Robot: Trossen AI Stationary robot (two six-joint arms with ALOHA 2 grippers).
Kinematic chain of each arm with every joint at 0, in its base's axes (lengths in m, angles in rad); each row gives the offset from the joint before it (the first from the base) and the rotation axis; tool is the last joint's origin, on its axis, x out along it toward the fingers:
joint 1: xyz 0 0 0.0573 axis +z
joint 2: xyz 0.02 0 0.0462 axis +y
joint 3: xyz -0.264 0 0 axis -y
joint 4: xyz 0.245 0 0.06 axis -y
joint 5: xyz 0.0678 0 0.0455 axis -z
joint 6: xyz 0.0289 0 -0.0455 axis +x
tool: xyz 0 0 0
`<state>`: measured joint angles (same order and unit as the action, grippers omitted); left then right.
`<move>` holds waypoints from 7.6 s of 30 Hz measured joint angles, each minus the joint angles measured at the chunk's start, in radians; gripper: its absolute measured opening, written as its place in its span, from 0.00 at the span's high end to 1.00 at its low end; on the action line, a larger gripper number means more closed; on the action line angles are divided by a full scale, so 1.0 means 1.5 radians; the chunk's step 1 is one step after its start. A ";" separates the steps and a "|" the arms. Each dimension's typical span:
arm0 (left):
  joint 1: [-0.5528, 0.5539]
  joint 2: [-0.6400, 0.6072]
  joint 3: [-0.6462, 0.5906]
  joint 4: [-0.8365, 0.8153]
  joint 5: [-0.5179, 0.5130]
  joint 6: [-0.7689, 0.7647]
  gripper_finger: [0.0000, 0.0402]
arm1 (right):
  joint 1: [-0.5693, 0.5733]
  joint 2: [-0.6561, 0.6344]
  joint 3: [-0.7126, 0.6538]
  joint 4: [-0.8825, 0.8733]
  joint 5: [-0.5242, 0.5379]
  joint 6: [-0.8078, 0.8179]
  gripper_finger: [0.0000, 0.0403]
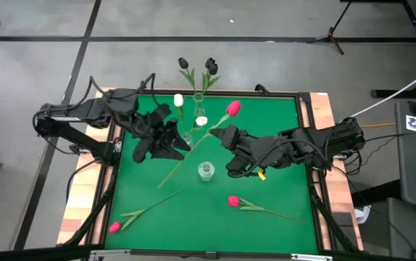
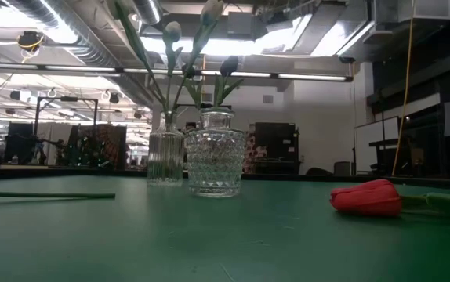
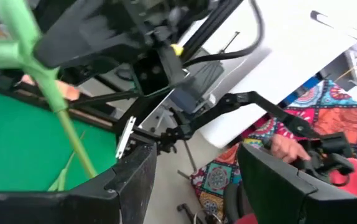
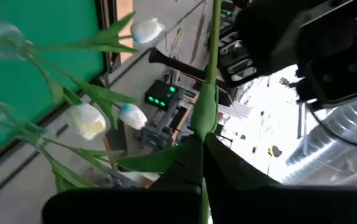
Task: Sort flowers into vase by color
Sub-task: Put the top pink flower into the bottom transparent vase
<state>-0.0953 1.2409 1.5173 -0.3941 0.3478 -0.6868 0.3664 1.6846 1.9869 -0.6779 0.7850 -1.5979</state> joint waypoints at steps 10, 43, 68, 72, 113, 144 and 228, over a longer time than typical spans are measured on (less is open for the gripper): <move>0.051 0.014 -0.001 -0.036 0.031 0.003 0.44 | 0.000 0.012 -0.001 0.020 0.024 -0.055 1.00; 0.100 0.068 -0.017 0.020 0.114 0.003 0.53 | -0.009 0.027 0.001 0.033 0.010 -0.087 1.00; 0.100 0.067 -0.017 -0.021 0.056 0.060 0.99 | -0.009 0.028 -0.001 0.110 0.085 -0.044 0.74; 0.104 0.067 -0.017 -0.024 0.050 0.059 0.99 | -0.009 0.027 -0.001 0.107 0.087 -0.042 0.61; 0.006 0.063 -0.016 0.279 -0.377 0.468 0.99 | -0.017 0.009 0.000 0.148 -0.006 0.887 0.46; -0.023 0.070 -0.016 0.242 -0.403 0.537 0.92 | -0.057 0.008 0.000 0.182 -0.080 0.887 0.98; -0.073 -0.197 -0.016 -0.205 -0.579 0.389 0.56 | -0.144 -0.066 -0.895 1.306 -0.474 1.149 1.00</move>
<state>-0.2050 0.9447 1.4929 -0.7017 -0.5206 -0.1036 0.1508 1.5858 0.6443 1.2811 0.0737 0.1256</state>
